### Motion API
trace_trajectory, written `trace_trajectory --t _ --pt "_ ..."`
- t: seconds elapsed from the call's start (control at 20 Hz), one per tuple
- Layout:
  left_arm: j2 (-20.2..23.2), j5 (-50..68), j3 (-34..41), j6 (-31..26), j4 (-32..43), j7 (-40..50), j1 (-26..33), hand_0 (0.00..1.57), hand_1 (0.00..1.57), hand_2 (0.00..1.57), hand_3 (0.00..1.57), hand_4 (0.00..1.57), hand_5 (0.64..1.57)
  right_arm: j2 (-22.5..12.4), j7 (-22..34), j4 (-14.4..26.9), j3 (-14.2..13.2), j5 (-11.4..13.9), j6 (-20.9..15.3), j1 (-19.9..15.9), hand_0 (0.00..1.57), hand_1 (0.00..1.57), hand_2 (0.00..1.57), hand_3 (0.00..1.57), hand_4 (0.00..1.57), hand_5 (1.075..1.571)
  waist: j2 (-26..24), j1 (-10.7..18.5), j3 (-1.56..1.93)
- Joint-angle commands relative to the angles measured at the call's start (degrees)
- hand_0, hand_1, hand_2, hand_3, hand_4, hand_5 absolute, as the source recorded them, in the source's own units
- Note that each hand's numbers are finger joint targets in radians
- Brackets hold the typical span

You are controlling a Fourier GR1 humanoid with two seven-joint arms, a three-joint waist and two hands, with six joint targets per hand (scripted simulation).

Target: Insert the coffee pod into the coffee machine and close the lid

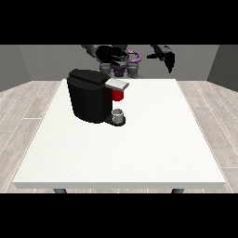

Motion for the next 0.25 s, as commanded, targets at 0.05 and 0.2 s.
trace_trajectory --t 0.05,0.2 --pt "-0.04 -0.24 0.72 1.06 2.13 -0.78 1.20 0.00 0.00 0.00 0.00 0.19 1.571 1.55 -4.87 -4.82 5.49 -7.56 -0.83 11.59 0.00 0.00 0.00 0.00 0.29 1.571 -3.66 -3.30 0.03" --pt "-0.12 -0.27 2.18 2.35 3.69 -2.67 4.74 0.00 0.00 0.00 0.00 0.19 1.571 1.59 -3.32 -7.10 7.07 -8.60 -1.05 18.44 0.00 0.00 0.00 0.00 0.16 1.571 -6.32 -6.50 0.01"
